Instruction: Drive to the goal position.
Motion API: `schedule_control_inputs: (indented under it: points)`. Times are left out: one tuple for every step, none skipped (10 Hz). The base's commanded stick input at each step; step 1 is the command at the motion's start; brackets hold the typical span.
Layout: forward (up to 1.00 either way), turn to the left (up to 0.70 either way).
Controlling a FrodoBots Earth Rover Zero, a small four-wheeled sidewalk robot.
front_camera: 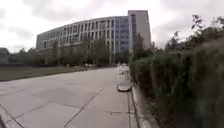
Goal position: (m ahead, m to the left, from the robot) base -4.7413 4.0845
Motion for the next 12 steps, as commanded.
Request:
schedule_control_inputs:
  points:
    - [0.0, 0.7]
    - [0.0, 0.7]
    - [0.0, 0.7]
    - [0.0, 0.7]
    - [0.0, 0.7]
    - [0.0, 0.7]
    - [0.0, 0.7]
    - [0.0, 0.7]
    - [0.0, 0.7]
    - [0.0, 0.7]
    - [0.0, 0.7]
    - [0.0, 0.7]
